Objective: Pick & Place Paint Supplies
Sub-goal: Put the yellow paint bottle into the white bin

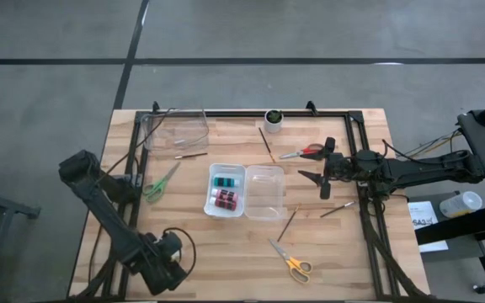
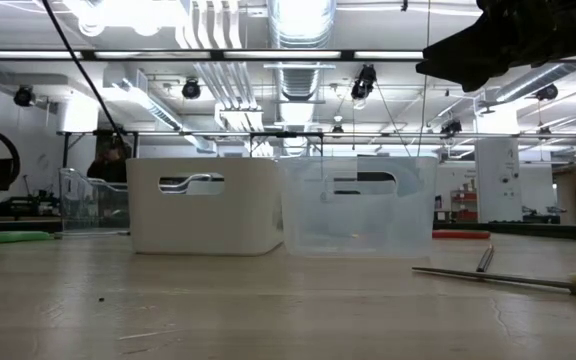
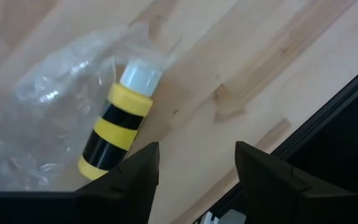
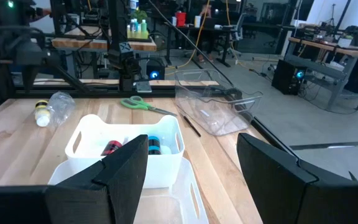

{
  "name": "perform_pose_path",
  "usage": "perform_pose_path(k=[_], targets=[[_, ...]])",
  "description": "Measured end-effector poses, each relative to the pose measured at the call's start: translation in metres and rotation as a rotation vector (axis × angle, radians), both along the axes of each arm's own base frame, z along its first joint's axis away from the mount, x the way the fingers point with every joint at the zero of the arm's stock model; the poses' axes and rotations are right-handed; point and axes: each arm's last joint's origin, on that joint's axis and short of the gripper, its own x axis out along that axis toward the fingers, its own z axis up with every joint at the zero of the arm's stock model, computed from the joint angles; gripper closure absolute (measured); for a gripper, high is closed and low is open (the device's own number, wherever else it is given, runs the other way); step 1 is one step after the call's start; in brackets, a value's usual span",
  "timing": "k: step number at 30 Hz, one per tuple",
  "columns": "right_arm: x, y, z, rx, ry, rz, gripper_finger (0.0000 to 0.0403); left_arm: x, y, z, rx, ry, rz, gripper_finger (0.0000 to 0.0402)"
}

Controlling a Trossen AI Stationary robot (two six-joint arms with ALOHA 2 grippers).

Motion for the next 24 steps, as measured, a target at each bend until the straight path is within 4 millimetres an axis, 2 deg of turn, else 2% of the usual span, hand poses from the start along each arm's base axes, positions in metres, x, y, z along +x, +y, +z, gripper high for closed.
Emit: perform_pose_path(k=[12,24], targets=[[0.000,0.000,0.000,0.000,0.000,0.000,0.0159,-0.011,0.013,-0.037,0.023,0.067,0.023,0.0189],[0.000,0.000,0.000,0.000,0.000,0.000,0.0159,-0.019,0.022,-0.054,0.052,0.097,0.008,0.0189]])
